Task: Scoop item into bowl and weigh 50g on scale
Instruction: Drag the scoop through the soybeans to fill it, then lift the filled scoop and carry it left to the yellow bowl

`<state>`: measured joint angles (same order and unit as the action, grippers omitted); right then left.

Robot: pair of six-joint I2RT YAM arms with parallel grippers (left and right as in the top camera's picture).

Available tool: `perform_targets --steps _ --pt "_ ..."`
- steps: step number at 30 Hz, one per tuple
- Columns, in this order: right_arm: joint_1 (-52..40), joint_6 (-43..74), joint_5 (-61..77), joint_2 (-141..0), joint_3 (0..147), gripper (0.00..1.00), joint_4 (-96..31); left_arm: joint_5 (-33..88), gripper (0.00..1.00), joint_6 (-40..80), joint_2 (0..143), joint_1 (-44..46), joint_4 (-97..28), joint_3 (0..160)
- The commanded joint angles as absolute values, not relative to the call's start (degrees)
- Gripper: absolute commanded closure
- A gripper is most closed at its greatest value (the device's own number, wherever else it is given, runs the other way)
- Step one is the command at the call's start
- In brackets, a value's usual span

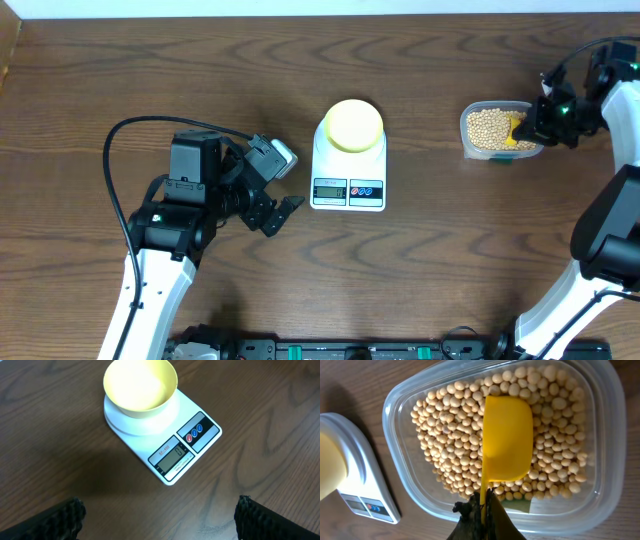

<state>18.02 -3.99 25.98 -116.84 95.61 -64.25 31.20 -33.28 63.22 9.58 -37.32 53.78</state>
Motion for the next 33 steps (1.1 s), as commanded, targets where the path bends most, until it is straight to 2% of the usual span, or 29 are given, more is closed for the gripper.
perform_targets --steps 1,16,20,33 --pt "19.44 -4.47 32.36 -117.36 95.11 0.99 -65.04 31.7 0.02 -34.06 63.22 9.32 -37.47 53.69" --pt "24.18 -6.96 40.75 -117.34 95.13 0.99 -65.6 31.7 0.02 -34.04 63.22 9.32 -37.5 53.69" --pt "27.16 -8.78 46.63 -117.34 95.13 0.99 -65.89 31.7 0.02 -34.06 63.22 9.32 -37.47 53.69" --pt "35.05 -13.17 53.15 -117.34 95.13 0.99 -69.73 31.7 0.02 -34.04 63.22 9.32 -37.5 53.69"
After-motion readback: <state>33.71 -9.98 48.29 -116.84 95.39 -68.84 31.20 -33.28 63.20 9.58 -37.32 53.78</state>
